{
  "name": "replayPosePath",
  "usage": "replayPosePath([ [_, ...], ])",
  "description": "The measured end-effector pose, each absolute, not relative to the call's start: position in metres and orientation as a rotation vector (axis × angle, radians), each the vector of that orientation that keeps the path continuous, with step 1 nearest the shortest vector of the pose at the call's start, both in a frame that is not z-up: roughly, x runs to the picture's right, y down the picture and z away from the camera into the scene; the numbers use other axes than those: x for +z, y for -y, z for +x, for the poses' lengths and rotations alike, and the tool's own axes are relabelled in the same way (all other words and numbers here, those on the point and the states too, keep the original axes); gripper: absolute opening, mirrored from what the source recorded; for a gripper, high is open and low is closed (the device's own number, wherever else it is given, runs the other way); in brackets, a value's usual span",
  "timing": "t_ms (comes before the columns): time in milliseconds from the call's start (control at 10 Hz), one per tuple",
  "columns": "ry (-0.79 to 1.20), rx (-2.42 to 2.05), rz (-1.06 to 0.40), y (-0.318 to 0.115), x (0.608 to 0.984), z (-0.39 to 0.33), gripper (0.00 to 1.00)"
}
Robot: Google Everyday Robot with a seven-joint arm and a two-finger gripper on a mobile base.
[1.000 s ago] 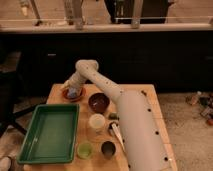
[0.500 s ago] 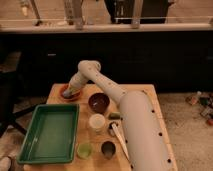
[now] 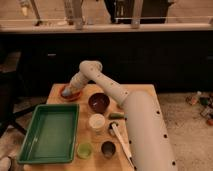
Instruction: Place sponge in metal cup
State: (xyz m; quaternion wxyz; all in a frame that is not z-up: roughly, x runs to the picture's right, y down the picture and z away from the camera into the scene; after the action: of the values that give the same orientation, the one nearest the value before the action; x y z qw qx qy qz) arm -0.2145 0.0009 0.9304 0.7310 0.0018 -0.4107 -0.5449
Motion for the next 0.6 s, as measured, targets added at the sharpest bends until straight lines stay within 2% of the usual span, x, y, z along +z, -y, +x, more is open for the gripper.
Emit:
replayPosePath([
  [600, 0.851, -1.249, 0.116, 0.034, 0.885, -0.2, 0.0],
])
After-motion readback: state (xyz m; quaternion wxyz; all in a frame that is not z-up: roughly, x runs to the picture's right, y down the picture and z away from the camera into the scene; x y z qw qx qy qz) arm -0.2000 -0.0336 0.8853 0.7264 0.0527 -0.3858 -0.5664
